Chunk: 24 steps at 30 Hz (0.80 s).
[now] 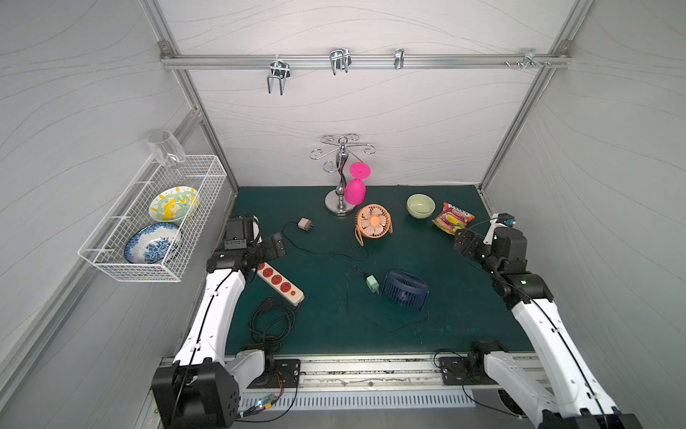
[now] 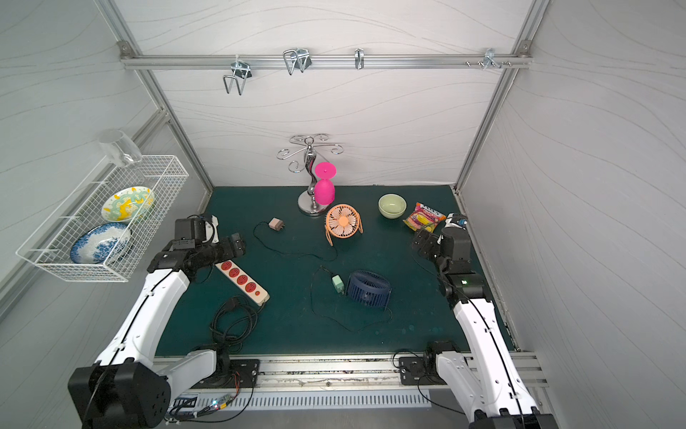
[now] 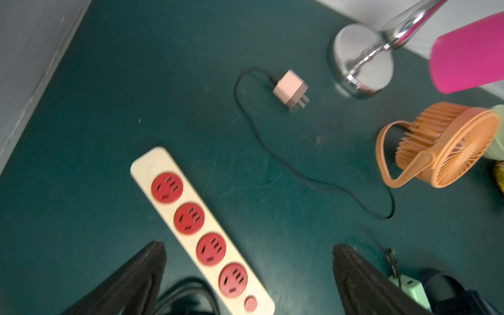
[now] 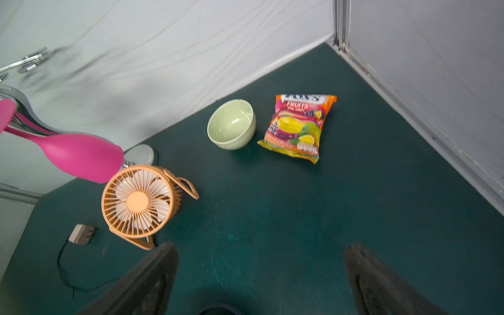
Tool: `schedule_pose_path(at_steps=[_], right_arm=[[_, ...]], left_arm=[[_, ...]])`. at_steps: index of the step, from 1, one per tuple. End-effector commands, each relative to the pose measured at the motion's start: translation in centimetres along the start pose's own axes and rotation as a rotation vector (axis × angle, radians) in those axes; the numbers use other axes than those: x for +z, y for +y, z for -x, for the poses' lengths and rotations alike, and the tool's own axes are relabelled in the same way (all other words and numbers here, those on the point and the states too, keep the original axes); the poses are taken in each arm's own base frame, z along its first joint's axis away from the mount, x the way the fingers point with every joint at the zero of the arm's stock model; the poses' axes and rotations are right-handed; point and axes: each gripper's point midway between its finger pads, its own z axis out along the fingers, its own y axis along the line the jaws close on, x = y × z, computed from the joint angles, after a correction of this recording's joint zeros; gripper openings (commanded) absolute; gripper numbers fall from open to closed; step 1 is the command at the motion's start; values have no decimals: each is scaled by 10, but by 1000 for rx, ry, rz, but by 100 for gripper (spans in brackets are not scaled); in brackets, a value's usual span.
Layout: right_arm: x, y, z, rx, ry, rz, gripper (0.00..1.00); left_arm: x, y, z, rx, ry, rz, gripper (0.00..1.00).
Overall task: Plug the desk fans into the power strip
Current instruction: Adjust the socket at the center of the board.
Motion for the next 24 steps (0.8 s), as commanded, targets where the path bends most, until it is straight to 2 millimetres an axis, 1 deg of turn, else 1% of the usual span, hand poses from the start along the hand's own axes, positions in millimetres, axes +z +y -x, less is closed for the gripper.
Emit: schedule_pose_path(at_steps=[1,6,13,20,24], right_arm=[[-9,1,-20,-1,108,12,99],[-14,2,-36,-36,181,32,99],[-16,1,-44,-74,189,43,99],[-15,0,-48,-89,195,39,99],[-14,-2,-51,-111,184,34,99]], left_arm=[[-9,22,-19,-107,71,85,100],[2,38,-27,-128,88,136,99],[21,54,-39,-194,151,161,95],[42,62,-39,-196,203,183,94],[55,61,-38,-214,244,176,92]])
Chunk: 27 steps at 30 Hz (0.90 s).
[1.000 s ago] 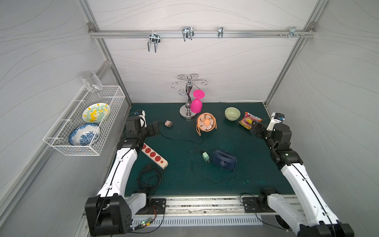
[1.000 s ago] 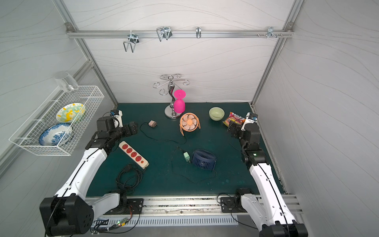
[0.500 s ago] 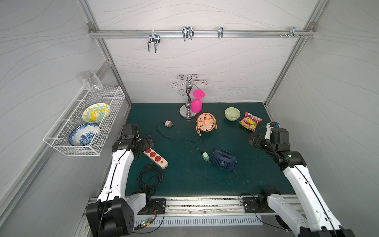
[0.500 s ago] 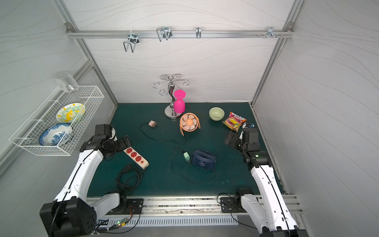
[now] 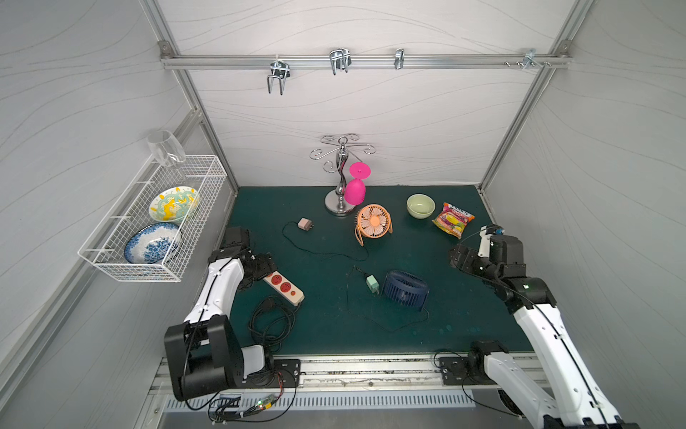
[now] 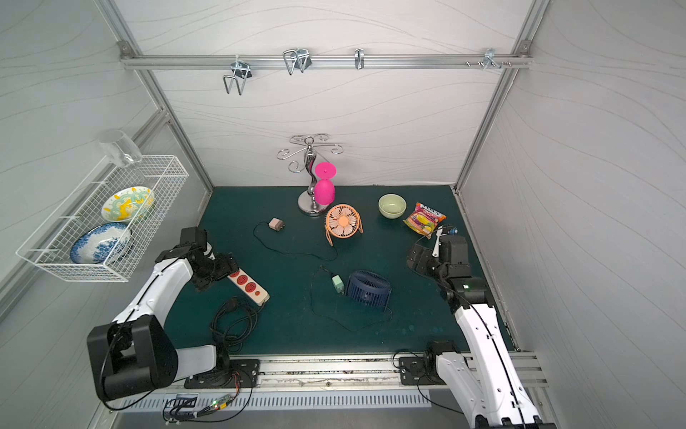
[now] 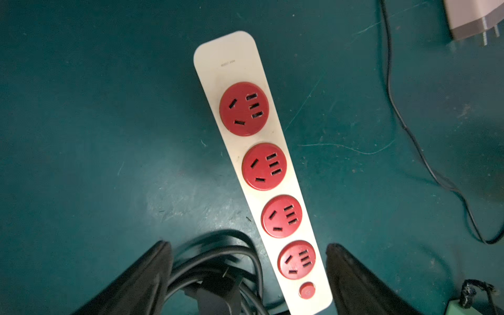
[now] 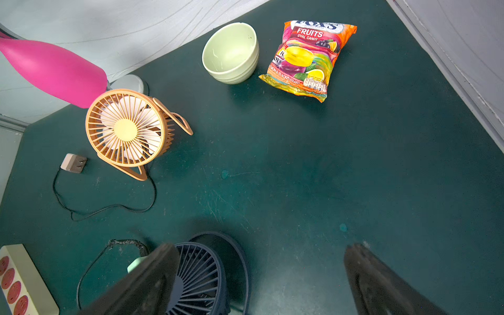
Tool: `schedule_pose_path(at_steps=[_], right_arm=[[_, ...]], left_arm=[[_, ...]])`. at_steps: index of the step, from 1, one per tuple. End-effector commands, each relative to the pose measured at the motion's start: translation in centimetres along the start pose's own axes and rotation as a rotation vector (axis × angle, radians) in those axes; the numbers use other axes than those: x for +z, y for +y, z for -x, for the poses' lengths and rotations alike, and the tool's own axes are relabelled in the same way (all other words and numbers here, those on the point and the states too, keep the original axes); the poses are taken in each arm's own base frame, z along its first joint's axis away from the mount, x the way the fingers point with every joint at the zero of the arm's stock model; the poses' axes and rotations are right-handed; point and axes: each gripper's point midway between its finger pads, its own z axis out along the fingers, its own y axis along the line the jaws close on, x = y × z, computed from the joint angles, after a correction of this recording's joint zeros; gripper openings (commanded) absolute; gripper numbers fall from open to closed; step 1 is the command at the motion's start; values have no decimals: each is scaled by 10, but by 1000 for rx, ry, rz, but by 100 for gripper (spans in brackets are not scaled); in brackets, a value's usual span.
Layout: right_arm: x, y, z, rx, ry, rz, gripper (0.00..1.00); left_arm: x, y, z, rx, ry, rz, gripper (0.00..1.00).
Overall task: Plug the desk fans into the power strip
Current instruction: Adjust the socket at the center of the board.
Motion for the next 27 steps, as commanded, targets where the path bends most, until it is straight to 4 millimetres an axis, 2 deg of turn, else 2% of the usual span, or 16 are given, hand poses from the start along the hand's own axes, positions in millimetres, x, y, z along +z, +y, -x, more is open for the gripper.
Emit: schedule_pose_path(at_steps=[1,15,27], right_arm=[[-1,0,-3,-29,-1,-3,99],[3,1,-9,-53,7,-3,99],[2,-2,-11,-57,20,-22,99]], left_arm=[[-1,-7,21,-5,-32,-17,91],[48,-12,21,-23,102,-8,88],[68,-36,25,55,151,-21,73]])
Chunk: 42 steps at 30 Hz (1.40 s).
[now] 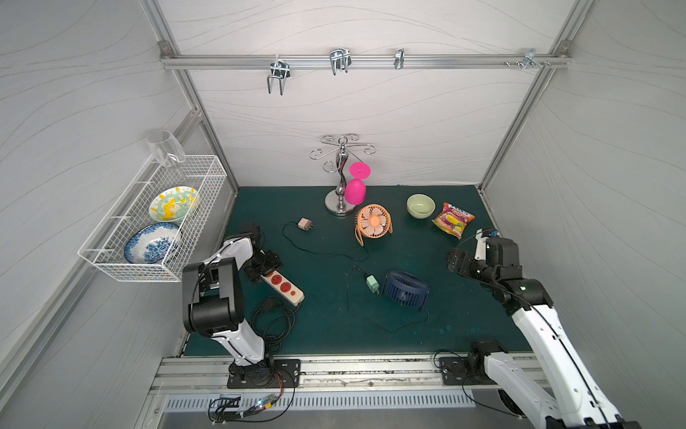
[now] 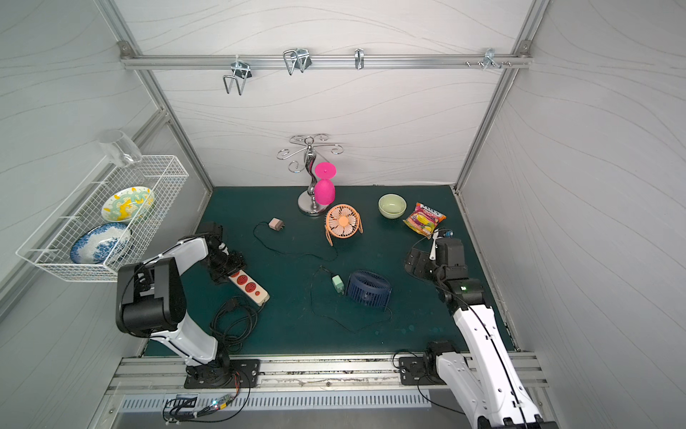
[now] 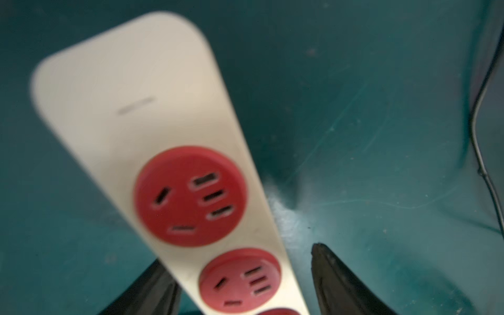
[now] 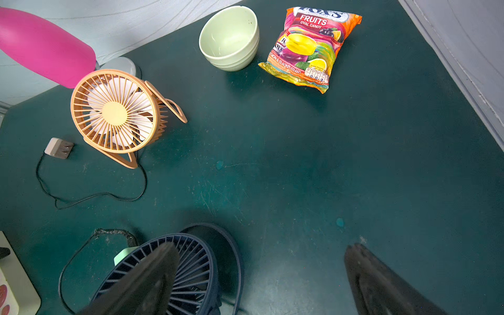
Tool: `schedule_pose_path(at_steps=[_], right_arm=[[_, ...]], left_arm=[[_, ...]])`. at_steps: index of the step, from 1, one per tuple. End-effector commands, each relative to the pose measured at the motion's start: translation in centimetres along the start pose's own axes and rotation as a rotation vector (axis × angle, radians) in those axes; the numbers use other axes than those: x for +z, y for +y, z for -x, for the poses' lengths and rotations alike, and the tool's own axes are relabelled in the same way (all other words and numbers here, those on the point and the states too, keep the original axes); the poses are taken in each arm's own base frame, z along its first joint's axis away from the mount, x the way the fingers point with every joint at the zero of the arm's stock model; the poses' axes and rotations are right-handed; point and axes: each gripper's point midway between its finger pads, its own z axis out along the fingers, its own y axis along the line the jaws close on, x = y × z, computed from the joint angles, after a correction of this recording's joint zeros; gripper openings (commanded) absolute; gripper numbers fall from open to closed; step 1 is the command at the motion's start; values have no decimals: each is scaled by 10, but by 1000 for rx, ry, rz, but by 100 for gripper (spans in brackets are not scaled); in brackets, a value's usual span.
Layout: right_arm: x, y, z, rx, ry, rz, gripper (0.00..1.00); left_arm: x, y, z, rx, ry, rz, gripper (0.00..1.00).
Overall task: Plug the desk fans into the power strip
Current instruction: Adjust the socket at the center of the board.
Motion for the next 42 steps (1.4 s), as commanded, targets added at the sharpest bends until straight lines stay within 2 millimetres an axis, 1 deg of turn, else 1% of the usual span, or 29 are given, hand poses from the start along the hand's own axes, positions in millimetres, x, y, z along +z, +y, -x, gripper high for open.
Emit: schedule_pose_path(at_steps=[1,4,8,9,12,14,16,18,21,24,26,28,31,34,36,39,41,42], right_arm=[[-3,0,-1,-19,-2,-4,99],[-3,-1,0,-23,-9,-11,99],[-2,0,-4,-18,4,-7,99],[-2,1,-3,-18,1,-2,99],[-2,0,-3,-21,1,-7,99],[0,0,-6,-18,15,-7,99],[0,1,-7,-10,14,0,99],[-1,1,-5,-12,6,1,99],[-1,-1,-4,-18,9,-17,99],[-2,-2,-7,-11,8,-16,99],[-3,-1,-5,-14,-3,-13,99],[-3,-2,-3,-21,0,-22,99],[-2,-3,-8,-13,15,-26,99],[-4,-2,-4,-18,-2,-21,99],[-4,-4,-4,-20,2,-35,99],[-4,-4,-7,-14,4,-26,99],[-5,-4,-4,-19,-5,-26,99],[-5,-4,-4,-22,-4,-32,99]], left_arm=[[-1,-14,14,40,-20,-23,71],[1,-15,18,67,-25,-7,69],[2,-17,25,97,-31,2,62],[3,-19,26,107,-30,6,62],[2,-23,24,128,-32,11,68],[4,-25,20,142,-25,10,66],[9,-26,19,155,-12,16,61],[12,-31,20,182,-7,16,53],[9,-36,29,232,-26,21,40],[5,-44,40,293,-45,12,25],[4,-52,44,344,-45,10,20],[1,-60,44,404,-49,13,18],[2,-74,37,465,-36,-4,18],[10,-87,22,509,9,-18,18],[12,-95,14,553,20,-21,18],[16,-110,7,595,42,-29,17],[16,-119,4,626,57,-20,15],[11,-123,3,647,54,-8,15]])
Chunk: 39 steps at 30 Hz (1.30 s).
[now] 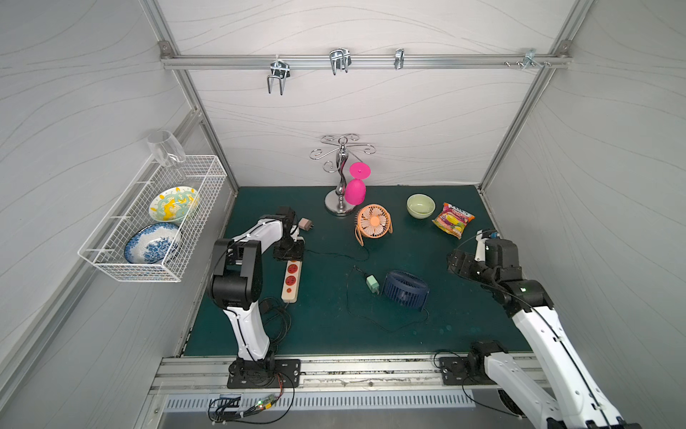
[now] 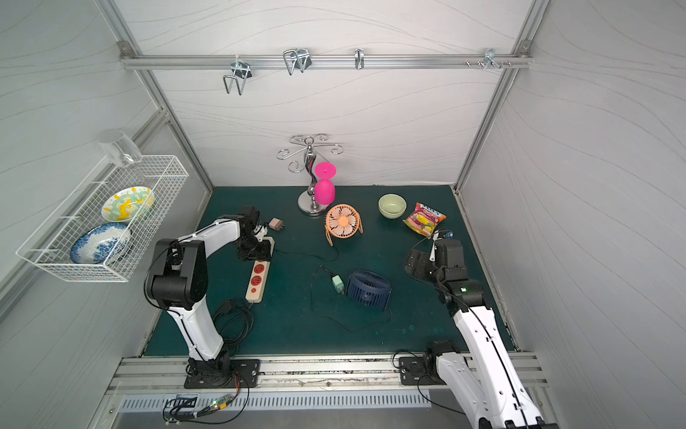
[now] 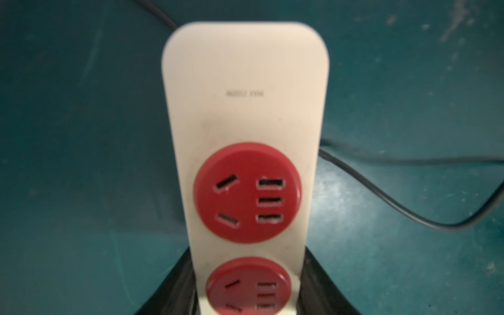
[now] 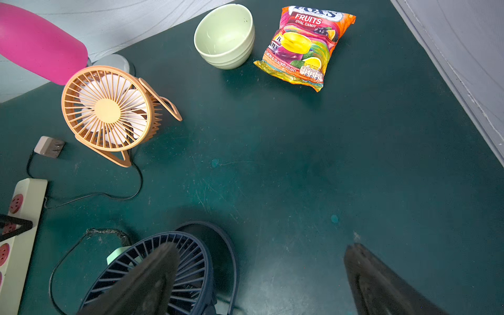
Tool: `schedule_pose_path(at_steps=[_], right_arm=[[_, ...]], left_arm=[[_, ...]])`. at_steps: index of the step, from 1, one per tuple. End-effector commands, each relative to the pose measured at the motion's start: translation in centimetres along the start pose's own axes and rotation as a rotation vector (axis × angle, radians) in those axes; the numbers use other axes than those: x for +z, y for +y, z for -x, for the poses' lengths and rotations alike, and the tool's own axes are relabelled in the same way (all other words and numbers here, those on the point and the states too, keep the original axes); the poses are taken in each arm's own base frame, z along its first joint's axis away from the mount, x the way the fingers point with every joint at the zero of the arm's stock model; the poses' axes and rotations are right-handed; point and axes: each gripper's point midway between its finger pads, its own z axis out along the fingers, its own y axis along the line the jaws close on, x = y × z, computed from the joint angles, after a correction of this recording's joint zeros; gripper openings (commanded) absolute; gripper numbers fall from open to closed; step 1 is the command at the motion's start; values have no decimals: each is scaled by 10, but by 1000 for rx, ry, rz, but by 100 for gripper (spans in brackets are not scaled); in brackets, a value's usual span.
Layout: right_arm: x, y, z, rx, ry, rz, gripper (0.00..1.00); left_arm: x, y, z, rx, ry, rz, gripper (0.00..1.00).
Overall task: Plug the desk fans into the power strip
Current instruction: Adjust the socket at the center of the board.
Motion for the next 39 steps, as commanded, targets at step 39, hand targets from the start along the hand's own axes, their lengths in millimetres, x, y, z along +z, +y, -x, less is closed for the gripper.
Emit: schedule_pose_path(at_steps=[39], right_arm=[[1,0,-5,-13,17,-3,99]], left_arm=[[16,-6,-12,55,282,67,0]])
